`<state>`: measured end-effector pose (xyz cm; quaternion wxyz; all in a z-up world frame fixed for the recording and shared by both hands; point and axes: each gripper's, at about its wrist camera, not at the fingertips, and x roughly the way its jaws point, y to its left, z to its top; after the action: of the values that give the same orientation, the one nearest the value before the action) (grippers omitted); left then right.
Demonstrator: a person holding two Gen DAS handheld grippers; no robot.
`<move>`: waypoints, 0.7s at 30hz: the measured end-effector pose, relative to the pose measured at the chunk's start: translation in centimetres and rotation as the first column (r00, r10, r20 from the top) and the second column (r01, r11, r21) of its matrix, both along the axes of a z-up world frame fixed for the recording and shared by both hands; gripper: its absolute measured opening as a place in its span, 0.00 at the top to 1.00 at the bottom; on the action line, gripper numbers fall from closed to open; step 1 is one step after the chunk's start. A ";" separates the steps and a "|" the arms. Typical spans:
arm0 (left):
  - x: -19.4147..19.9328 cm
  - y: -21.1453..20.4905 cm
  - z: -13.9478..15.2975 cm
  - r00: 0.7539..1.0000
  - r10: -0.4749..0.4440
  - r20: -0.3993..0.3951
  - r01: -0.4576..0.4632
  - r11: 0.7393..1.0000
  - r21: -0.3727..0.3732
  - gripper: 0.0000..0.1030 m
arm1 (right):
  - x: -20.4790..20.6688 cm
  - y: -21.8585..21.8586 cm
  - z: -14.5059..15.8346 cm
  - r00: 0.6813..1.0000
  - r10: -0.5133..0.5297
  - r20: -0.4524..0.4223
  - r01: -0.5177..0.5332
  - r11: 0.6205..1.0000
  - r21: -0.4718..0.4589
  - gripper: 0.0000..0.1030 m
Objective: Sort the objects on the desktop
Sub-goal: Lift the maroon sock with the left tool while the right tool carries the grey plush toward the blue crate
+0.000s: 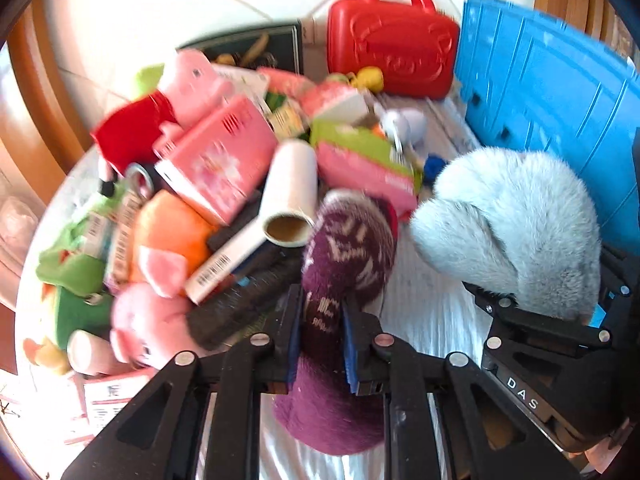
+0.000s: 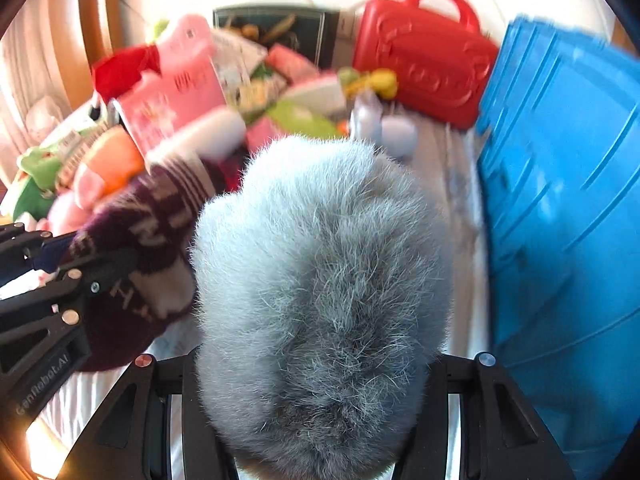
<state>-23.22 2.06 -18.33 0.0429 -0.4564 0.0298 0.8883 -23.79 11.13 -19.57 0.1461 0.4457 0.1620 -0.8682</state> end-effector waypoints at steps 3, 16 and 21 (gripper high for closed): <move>0.7 -0.5 2.9 0.998 0.011 -0.069 -0.011 1.000 -0.008 0.87 | 1.6 0.1 2.9 0.999 0.006 -0.051 -0.007 1.000 -0.010 0.55; 0.6 -0.3 -0.6 0.992 -0.075 0.099 0.069 0.996 0.061 0.54 | 2.1 0.5 3.5 0.999 -0.010 -0.044 0.010 1.000 0.005 0.55; -0.6 1.9 -6.1 0.967 -0.138 0.213 0.134 0.990 0.030 0.46 | 1.7 2.1 -1.8 0.995 -0.057 0.077 0.055 0.998 0.034 0.55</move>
<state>-23.81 3.96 -24.40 0.1104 -0.5459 0.0493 0.8291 -22.06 13.25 -21.40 0.1207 0.4858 0.1574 -0.8512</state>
